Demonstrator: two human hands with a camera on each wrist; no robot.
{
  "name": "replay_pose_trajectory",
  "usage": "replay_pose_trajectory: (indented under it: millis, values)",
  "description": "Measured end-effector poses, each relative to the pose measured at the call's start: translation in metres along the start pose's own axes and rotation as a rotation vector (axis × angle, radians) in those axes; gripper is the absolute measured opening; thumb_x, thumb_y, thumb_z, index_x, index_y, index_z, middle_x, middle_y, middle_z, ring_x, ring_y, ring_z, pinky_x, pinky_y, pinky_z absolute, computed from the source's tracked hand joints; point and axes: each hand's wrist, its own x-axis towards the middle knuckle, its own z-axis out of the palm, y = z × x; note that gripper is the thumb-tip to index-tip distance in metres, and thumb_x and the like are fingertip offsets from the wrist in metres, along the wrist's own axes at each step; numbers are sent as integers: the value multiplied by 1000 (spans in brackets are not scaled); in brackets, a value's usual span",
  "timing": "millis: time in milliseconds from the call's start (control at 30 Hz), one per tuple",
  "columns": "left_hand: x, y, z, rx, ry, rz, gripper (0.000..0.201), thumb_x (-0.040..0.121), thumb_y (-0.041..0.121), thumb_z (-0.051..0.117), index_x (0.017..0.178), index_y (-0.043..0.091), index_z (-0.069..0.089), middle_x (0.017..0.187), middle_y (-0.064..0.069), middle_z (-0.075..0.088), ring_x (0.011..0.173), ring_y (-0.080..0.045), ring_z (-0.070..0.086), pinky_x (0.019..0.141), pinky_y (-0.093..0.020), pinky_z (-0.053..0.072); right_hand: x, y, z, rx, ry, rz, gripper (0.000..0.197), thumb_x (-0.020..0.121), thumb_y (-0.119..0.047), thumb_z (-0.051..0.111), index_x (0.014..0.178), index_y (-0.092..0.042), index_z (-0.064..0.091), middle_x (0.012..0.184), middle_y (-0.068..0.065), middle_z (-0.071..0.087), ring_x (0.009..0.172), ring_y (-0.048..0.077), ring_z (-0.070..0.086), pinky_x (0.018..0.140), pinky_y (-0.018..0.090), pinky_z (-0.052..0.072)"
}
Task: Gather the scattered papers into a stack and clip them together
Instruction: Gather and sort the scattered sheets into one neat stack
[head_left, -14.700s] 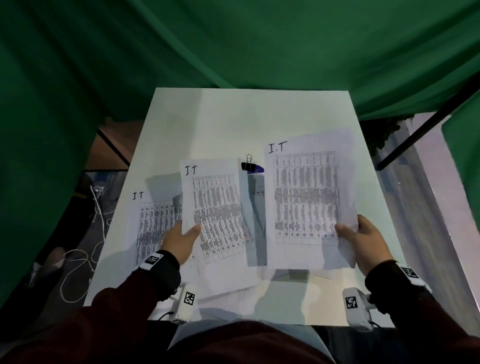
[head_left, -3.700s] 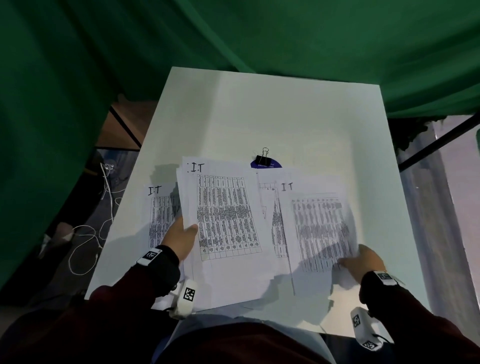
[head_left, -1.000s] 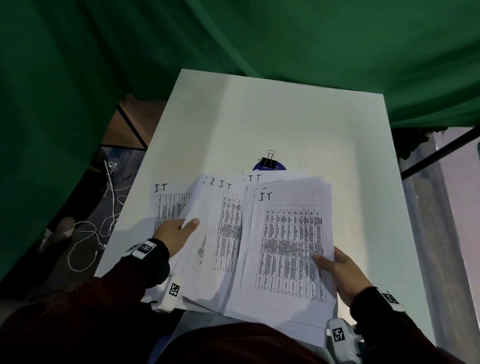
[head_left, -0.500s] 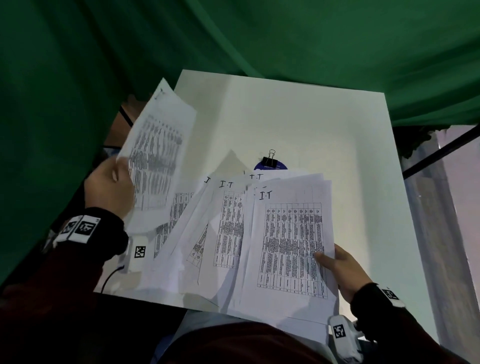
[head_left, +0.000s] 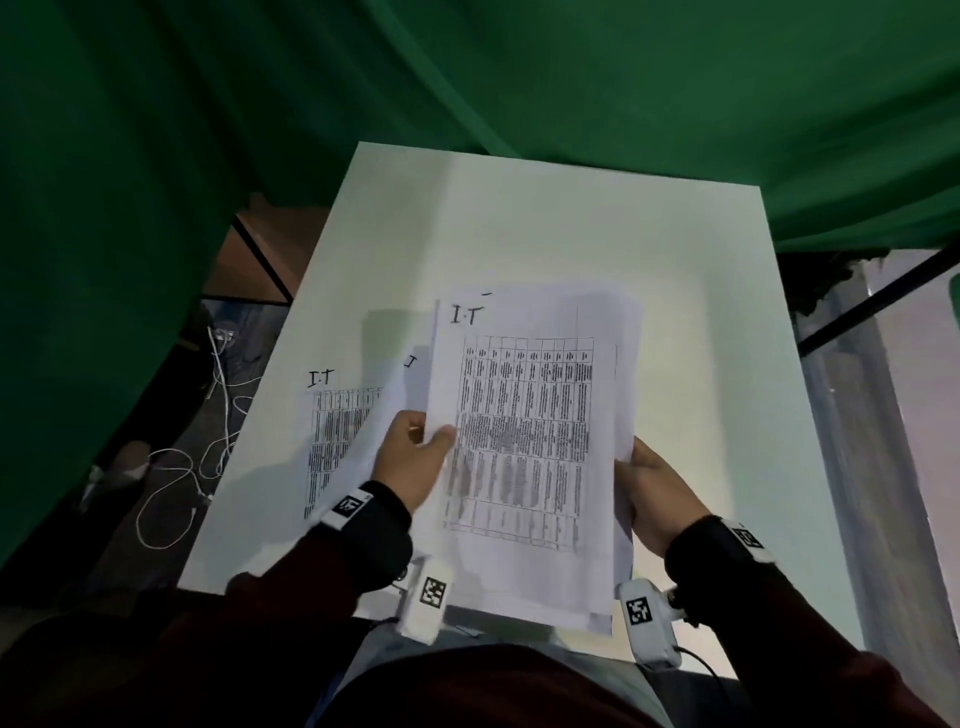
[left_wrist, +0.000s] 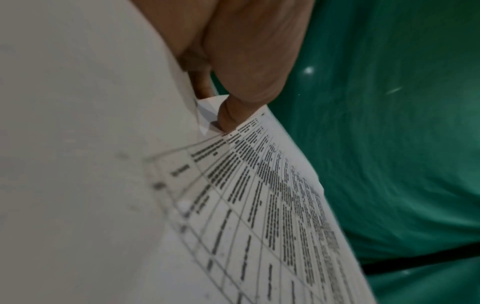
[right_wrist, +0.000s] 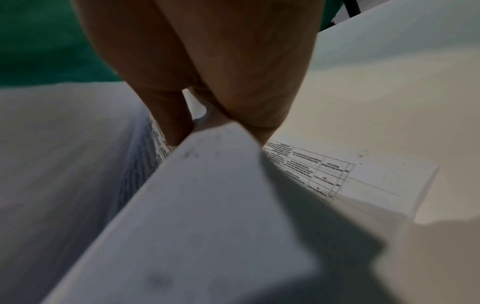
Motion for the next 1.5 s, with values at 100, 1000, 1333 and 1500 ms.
replay_pose_trajectory:
  millis: [100, 1000, 1333, 1500]
  values:
    - [4, -12, 11, -49, -23, -94, 57, 91, 36, 72, 136, 25, 38, 124, -4, 50, 111, -24, 54, 93, -30, 38, -6, -10, 4, -68, -20, 30, 35, 102, -1, 48, 126, -15, 69, 116, 16, 77, 98, 30, 77, 83, 43, 63]
    - [66, -85, -26, 890, 175, -88, 69, 78, 55, 70, 135, 28, 44, 145, -9, 35, 132, -34, 38, 98, -54, 49, -4, 46, -33, -342, 232, 134, 28, 102, -8, 54, 112, -31, 66, 112, -1, 75, 103, 27, 72, 103, 53, 53]
    - [71, -85, -45, 591, 112, -135, 46, 83, 30, 78, 118, 20, 51, 117, -9, 62, 90, -29, 67, 75, -35, 57, 1, 53, -37, -385, 214, 137, 28, 101, -13, 55, 114, -36, 65, 116, -1, 75, 109, 29, 70, 105, 56, 51]
    - [68, -74, -53, 628, 67, -100, 19, 94, 42, 63, 97, 23, 62, 96, 0, 68, 86, -24, 63, 74, -28, 46, 1, 53, -37, -391, 218, 145, 28, 102, -13, 55, 114, -37, 64, 117, -1, 74, 110, 29, 69, 106, 54, 51]
